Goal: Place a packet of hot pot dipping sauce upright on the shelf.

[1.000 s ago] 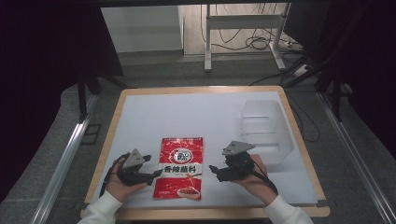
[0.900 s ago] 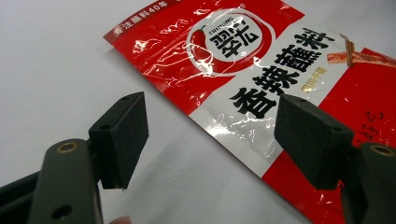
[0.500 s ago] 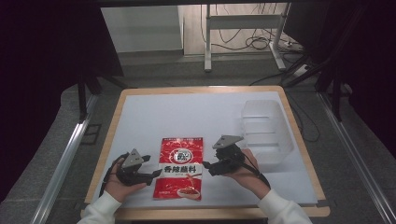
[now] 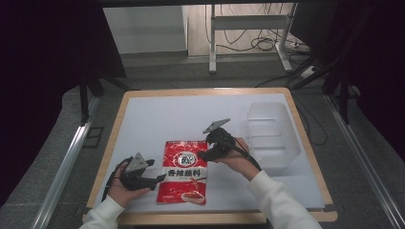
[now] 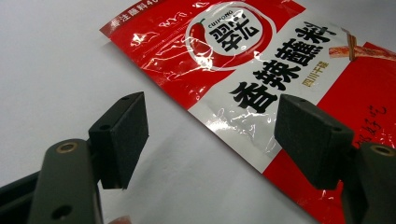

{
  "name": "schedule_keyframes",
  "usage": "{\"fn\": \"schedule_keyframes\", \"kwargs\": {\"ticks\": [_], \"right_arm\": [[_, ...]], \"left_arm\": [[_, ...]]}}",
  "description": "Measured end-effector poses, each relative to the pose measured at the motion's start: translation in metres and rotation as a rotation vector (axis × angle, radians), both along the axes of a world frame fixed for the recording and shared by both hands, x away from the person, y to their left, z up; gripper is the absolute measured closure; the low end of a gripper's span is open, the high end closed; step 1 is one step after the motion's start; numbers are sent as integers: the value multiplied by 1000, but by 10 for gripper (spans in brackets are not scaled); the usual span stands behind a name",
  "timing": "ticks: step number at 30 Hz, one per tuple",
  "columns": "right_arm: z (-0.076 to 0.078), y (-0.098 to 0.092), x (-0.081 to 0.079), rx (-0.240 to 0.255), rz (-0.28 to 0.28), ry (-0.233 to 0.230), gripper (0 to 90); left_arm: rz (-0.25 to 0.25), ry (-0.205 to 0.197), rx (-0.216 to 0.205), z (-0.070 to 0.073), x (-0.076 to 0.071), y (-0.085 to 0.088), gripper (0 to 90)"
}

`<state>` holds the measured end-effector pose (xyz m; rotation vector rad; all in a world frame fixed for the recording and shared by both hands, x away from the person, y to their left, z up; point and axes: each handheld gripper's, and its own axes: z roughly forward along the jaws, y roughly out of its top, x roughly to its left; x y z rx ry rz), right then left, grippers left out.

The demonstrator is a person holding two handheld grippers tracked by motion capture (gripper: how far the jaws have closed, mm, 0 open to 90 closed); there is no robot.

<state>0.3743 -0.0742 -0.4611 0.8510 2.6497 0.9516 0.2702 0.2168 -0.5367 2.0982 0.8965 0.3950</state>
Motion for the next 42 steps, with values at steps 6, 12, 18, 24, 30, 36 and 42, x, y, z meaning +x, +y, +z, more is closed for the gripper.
{"fn": "schedule_keyframes", "kwargs": {"ticks": [6,12,18,24,30,36,42], "right_arm": [[-7,12,25,-41,-16,64,220],[-19,18,50,-49,-56,139,234],[-25,22,63,-50,-64,181,251],[-32,21,69,-55,-71,221,261],[-37,19,73,-58,-88,246,284],[-43,16,76,-28,-88,301,341],[-47,12,75,6,-105,340,391]], "left_arm": [[-2,2,-1,-1,0,0,256],[-5,1,8,-1,1,0,256],[-7,-3,13,-1,0,1,256],[-5,-6,8,-1,-1,0,256],[-8,-6,10,-1,-1,0,256],[-12,-4,15,-1,0,0,256],[-14,-4,14,-1,0,0,255]]}}
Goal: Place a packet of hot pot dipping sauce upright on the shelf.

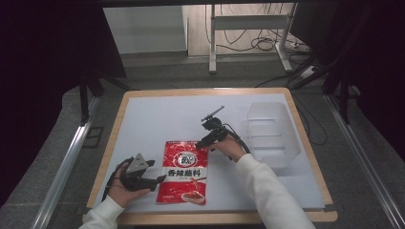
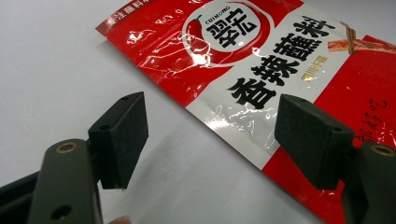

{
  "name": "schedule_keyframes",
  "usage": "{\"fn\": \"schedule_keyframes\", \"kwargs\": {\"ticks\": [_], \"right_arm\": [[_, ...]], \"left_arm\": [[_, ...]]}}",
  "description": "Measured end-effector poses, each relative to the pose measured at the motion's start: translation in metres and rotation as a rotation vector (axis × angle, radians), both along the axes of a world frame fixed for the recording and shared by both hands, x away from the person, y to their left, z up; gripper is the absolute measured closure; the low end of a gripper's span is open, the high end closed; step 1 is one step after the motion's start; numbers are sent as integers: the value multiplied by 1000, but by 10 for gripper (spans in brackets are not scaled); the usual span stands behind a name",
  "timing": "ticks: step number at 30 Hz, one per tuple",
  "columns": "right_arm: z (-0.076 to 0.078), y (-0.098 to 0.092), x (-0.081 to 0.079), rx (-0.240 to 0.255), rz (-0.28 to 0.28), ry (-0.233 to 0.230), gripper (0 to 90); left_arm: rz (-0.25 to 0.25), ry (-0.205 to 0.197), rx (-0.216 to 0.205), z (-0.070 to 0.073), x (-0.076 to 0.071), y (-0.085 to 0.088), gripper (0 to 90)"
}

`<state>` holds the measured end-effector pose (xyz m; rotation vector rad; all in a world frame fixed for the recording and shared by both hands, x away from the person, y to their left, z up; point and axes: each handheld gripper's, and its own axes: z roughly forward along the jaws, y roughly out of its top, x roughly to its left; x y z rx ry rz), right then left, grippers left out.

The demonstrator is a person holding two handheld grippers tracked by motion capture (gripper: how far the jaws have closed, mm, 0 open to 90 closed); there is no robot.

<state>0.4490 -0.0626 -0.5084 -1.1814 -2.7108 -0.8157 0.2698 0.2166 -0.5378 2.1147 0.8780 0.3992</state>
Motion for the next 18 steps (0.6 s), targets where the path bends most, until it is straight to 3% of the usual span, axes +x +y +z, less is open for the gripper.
{"fn": "schedule_keyframes", "kwargs": {"ticks": [6,12,15,18], "right_arm": [[-1,-1,-4,35,10,39,470],[-1,-3,-10,81,32,44,541],[-1,-5,-11,88,32,49,563],[-1,-8,-11,71,31,33,654]], "left_arm": [[-2,-2,-2,1,0,0,255],[-3,-1,-3,1,0,0,255],[-4,0,-1,1,0,0,255],[-5,0,-1,0,0,-1,255]]}}
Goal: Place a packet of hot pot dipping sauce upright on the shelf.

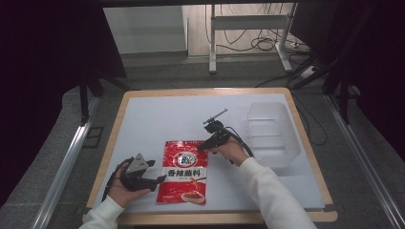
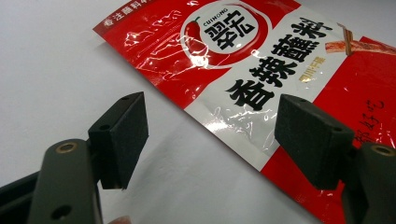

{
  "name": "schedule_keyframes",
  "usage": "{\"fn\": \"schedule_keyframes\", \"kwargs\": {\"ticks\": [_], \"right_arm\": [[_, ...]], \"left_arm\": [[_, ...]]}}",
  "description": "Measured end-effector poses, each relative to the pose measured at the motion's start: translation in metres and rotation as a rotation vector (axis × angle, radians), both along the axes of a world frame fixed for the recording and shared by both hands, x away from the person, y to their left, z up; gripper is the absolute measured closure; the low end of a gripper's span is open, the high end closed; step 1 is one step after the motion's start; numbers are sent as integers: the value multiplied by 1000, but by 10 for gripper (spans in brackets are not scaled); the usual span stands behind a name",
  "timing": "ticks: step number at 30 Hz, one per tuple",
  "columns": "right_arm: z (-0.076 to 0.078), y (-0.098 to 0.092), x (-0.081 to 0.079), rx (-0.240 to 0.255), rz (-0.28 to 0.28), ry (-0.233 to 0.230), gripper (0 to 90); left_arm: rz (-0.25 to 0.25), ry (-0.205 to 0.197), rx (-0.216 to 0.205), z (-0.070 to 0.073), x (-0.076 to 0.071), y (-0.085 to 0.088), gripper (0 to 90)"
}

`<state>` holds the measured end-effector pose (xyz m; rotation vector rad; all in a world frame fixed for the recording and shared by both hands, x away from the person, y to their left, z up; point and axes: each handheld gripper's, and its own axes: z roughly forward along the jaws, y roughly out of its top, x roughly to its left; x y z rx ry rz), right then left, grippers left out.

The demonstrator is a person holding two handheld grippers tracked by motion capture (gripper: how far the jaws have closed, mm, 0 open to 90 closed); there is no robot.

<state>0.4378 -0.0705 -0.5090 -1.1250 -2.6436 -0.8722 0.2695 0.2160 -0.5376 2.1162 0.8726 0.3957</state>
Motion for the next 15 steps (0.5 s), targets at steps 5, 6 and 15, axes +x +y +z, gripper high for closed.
{"fn": "schedule_keyframes", "kwargs": {"ticks": [5,6,15], "right_arm": [[-2,-1,0,-13,-1,-26,772],[-3,-1,0,-12,1,-33,804],[9,-1,-10,-3,72,-114,891]], "left_arm": [[-1,2,-3,0,0,-1,254],[-2,2,-3,0,0,-1,254],[-5,2,1,0,0,0,254]]}}
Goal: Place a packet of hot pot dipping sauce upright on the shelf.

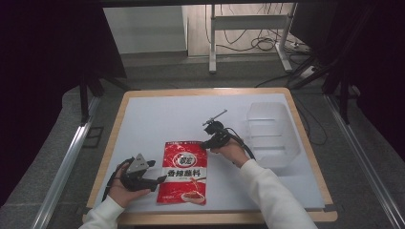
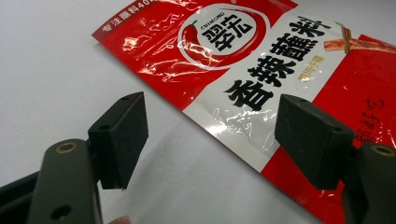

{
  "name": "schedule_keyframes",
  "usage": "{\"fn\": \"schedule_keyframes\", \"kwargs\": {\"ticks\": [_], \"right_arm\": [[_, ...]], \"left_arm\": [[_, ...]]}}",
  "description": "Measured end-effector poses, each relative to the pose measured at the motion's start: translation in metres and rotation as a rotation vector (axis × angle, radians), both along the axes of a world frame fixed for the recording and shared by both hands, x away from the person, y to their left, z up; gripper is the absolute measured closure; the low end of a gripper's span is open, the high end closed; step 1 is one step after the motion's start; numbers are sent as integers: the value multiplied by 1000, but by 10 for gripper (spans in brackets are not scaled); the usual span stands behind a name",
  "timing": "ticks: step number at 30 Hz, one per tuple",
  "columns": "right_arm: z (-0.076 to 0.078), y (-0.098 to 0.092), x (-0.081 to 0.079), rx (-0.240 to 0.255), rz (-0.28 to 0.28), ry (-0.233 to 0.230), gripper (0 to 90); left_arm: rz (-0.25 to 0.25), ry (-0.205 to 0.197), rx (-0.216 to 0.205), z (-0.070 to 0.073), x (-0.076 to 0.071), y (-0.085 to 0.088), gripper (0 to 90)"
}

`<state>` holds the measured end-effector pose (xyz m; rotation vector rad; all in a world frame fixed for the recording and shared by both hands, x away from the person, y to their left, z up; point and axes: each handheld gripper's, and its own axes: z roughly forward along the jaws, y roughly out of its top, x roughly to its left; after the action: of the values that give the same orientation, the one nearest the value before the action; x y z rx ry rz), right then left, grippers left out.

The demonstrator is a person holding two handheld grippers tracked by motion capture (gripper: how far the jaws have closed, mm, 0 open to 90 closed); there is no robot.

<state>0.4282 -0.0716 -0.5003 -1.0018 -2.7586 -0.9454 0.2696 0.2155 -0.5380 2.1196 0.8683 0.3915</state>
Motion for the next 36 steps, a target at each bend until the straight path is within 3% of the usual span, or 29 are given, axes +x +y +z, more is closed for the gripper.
{"fn": "schedule_keyframes", "kwargs": {"ticks": [12,21,29,32,36], "right_arm": [[20,-4,-25,55,82,-75,893],[20,-7,-40,85,114,-88,893],[17,-10,-55,74,147,-135,893],[15,-11,-59,77,163,-147,893],[14,-12,-59,82,169,-146,892]], "left_arm": [[7,1,-5,-1,1,-1,254],[12,3,-3,0,1,0,253],[46,-17,-8,7,6,5,240],[70,-19,-41,13,14,6,241],[68,27,-51,14,34,9,236]]}}
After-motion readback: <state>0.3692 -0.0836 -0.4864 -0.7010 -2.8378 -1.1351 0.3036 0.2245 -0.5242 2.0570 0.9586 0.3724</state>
